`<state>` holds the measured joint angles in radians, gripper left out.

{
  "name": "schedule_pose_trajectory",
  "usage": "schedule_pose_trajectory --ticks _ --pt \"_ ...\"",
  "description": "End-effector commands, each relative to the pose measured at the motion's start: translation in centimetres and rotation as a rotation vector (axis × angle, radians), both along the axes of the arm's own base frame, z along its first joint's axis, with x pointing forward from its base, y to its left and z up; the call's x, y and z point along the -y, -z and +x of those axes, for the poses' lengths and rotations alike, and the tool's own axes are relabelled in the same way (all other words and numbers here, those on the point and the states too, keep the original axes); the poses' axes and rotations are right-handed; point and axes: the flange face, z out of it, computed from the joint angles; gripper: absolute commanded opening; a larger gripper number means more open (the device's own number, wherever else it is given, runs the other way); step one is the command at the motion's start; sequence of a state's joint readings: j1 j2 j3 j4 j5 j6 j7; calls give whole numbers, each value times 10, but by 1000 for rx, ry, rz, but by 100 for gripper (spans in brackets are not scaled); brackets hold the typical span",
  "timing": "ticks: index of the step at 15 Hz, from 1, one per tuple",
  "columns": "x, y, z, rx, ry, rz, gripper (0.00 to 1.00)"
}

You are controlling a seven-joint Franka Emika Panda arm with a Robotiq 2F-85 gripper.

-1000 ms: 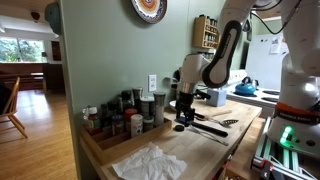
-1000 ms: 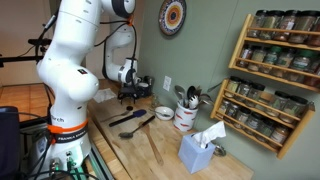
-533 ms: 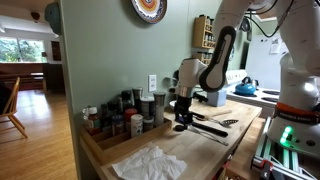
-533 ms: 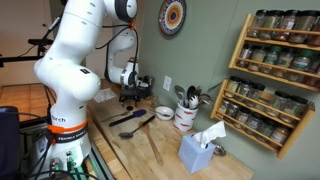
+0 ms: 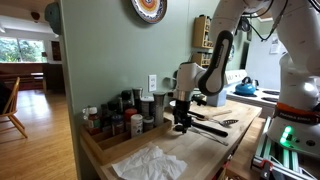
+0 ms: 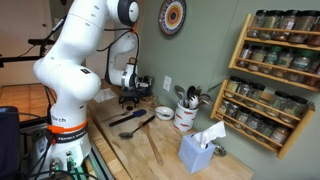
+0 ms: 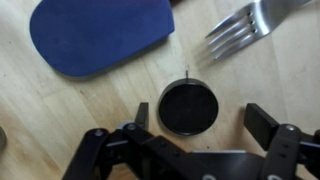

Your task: Pick up the black lid near the fork and put it on the clear spice bottle top which is near the wall socket

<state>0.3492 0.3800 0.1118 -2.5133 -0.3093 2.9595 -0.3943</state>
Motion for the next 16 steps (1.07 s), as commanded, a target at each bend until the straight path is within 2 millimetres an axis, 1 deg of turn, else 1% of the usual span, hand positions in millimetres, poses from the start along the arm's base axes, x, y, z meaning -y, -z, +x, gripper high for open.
schedule_pose_trajectory --ticks 1,2,3,6,10,12,14,16 --pt "-1 5 2 3 2 -17 71" --pt "0 4 2 2 3 -21 63" --pt "1 3 3 5 0 -24 53" --pt "1 -1 2 12 0 -34 32" --pt "6 -17 0 22 8 -39 31" --pt "9 -33 1 34 12 -27 31" --pt "8 -54 3 53 12 -8 31" --pt "12 -75 12 60 15 -1 31"
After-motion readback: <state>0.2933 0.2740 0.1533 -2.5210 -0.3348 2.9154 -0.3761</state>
